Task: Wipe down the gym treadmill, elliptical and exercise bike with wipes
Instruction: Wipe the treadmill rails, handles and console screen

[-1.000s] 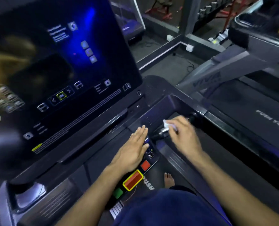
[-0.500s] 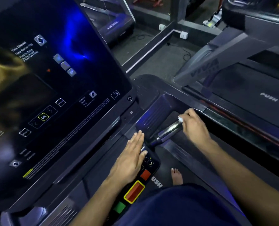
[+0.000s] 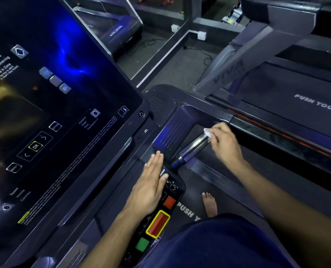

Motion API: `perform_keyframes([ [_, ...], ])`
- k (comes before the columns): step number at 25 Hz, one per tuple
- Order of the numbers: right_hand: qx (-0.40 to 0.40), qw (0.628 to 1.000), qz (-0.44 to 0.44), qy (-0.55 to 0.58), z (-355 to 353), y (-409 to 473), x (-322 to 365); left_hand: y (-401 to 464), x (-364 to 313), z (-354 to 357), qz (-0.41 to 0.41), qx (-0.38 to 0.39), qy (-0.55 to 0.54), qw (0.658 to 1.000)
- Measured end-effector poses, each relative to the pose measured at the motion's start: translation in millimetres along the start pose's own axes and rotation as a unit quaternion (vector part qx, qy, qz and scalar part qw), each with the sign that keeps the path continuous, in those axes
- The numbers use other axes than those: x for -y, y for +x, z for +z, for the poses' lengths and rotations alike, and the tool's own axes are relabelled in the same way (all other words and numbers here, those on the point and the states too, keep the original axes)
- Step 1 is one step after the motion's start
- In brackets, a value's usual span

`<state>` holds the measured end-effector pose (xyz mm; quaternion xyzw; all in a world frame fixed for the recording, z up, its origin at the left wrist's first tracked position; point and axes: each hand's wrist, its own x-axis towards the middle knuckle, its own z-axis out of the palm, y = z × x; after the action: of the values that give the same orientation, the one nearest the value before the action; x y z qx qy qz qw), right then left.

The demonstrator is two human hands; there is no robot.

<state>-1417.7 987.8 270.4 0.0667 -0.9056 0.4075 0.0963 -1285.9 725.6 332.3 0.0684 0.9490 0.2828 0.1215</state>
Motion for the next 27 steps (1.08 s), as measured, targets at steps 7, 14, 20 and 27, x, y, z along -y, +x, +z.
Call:
perform_keyframes([
  [7, -0.214, 0.742, 0.466, 0.432, 23.4, -12.6, 13.1, -0.7, -0.7, 0.4, -0.004, 0.006, 0.001, 1.0],
  [14, -0.088, 0.622, 0.568, 0.531, 55.5, -22.9, 61.0, -0.4, -2.4, -0.9, -0.005, 0.007, 0.01, 1.0],
  [20, -0.146, 0.563, 0.589, 0.561, 50.3, -10.3, 44.9, -0.6, -1.7, -1.0, -0.004, 0.005, 0.01, 1.0],
  [27, -0.144, 0.566, 0.489, 0.648, 35.1, 7.9, 4.2, 0.1, -1.7, -0.2, -0.004, -0.001, 0.012, 1.0],
])
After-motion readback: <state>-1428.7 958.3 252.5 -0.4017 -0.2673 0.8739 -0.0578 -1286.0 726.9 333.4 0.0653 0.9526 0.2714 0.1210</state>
